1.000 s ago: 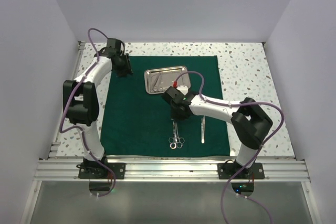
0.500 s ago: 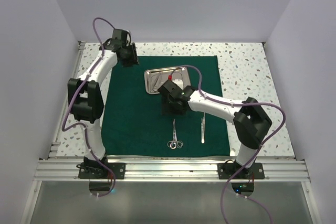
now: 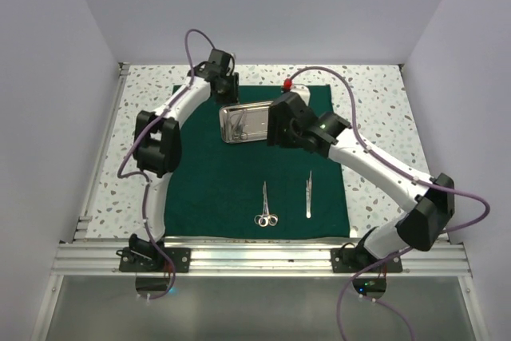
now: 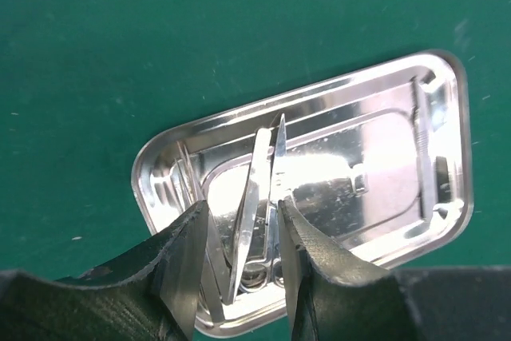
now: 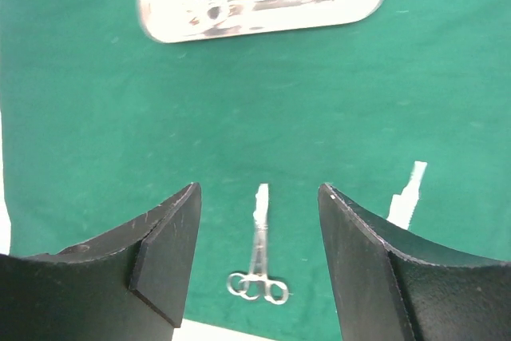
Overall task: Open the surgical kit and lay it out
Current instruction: Pick up the medical item from the container.
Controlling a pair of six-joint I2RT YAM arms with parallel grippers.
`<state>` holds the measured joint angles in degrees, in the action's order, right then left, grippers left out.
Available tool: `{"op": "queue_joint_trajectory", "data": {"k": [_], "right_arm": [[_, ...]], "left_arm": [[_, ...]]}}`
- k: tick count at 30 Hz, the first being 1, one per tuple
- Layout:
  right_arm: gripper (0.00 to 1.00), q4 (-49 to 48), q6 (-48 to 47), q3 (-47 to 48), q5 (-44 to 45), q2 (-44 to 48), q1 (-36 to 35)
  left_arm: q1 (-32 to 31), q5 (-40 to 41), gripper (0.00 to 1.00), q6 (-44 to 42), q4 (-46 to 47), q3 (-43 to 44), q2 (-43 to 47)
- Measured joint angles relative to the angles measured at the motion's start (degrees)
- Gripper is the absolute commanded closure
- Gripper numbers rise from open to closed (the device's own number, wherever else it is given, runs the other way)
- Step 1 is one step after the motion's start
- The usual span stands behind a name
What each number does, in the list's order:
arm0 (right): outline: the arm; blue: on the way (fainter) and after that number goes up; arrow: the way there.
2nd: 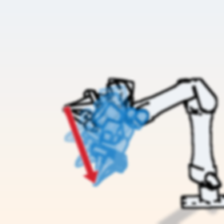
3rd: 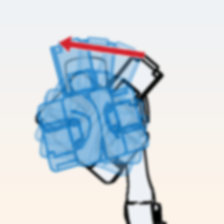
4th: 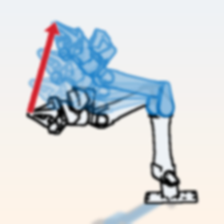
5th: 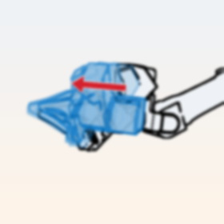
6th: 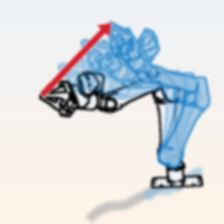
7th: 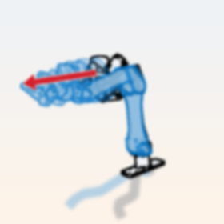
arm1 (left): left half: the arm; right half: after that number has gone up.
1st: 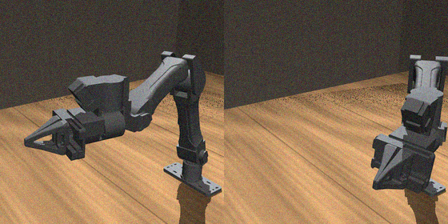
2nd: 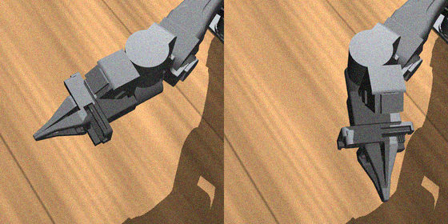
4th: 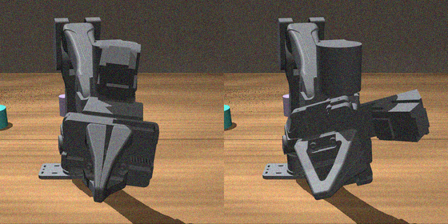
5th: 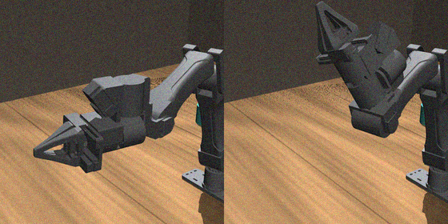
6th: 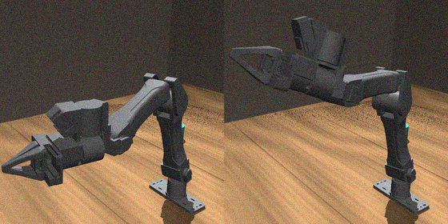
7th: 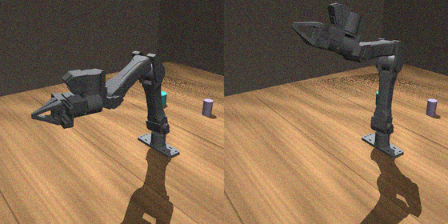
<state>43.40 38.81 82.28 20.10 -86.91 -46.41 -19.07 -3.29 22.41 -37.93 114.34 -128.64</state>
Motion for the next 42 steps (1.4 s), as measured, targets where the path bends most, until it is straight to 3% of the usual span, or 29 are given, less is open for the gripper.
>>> {"op": "queue_joint_trajectory", "data": {"k": [8,16,23,26,28,31,37,42], "right_arm": [[0.37,4.0,-1.4,-4.0,0.5,4.6,6.1],[0.38,5.4,-3.5,-3.8,0.4,3.9,7.9],[0.39,5.5,-5.1,-2.7,-0.1,0.9,8.6],[0.39,5.5,-5.5,-2.5,-0.3,0.5,8.9],[0.4,5.5,-5.7,-2.3,-0.3,0.3,9.1],[0.41,5.5,-6.1,-2.0,-0.5,0.1,9.6],[0.42,5.4,-6.6,-1.7,-1.3,-0.1,10.9],[0.42,5.5,-7.0,0.5,-1.7,-1.9,11.5]], "left_arm": [[-1.6,2.6,0.57,-2.6,-0.8,-0.7,-2.6],[-3.8,4.5,0.58,-4.1,0.3,-7.4,-2.6],[-4.3,5.8,0.59,-4.7,1.0,-7.9,-2.5],[-4.3,6.4,0.71,-4.7,1.0,-8.0,-2.5],[-4.3,6.8,0.87,-5.0,1.0,-8.0,-2.5],[-4.2,7.0,1.0,-5.5,1.0,-8.0,-2.5],[-4.3,7.4,1.0,-5.6,0.3,-7.2,-2.7],[-4.3,7.8,1.0,-5.5,-4.1,-0.2,-4.6]]}}
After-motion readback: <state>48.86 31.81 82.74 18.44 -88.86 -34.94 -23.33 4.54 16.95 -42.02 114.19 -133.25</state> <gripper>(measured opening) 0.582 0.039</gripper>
